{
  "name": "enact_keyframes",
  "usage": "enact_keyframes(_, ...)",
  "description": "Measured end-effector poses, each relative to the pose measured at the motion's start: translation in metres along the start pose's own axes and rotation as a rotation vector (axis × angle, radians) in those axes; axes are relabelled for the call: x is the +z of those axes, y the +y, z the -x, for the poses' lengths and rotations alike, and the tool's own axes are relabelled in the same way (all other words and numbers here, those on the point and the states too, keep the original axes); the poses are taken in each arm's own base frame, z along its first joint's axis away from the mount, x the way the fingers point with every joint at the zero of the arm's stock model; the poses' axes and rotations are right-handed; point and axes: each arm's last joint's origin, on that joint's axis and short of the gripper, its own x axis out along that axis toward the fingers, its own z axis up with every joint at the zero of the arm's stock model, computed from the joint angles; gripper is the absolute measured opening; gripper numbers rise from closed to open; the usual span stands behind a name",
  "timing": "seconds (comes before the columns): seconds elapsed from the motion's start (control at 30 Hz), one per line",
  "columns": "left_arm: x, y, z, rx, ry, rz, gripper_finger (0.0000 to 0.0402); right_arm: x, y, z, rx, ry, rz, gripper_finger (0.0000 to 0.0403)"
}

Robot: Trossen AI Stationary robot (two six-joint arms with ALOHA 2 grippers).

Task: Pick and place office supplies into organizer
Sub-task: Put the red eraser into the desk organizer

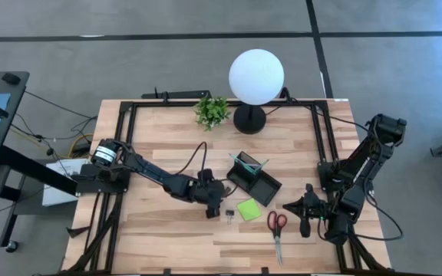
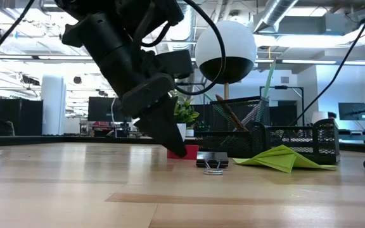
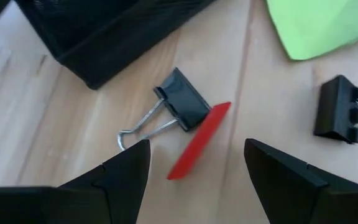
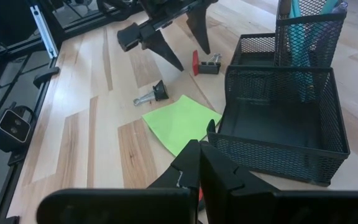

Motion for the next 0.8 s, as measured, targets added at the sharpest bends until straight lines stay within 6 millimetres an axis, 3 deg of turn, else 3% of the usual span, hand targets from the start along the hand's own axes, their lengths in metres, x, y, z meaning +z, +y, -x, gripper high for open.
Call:
enact_keyframes(0.17,0.0,-0.001,0.0,-0.028,0.011,0.016,0.0207,0.0,0.0,0.0,0.0,0.0,0.0,0.0)
enact_keyframes(0.57,0.001,0.0,0.0,0.011,-0.01,0.096,0.0018,0.0,0.0,0.0,0.0,0.0,0.0,0.0)
enact_keyframes(0.8,0.02,-0.014,0.007,-0.039,-0.146,0.145,0.0018,0.0,0.0,0.0,0.0,0.0,-0.001,0.0)
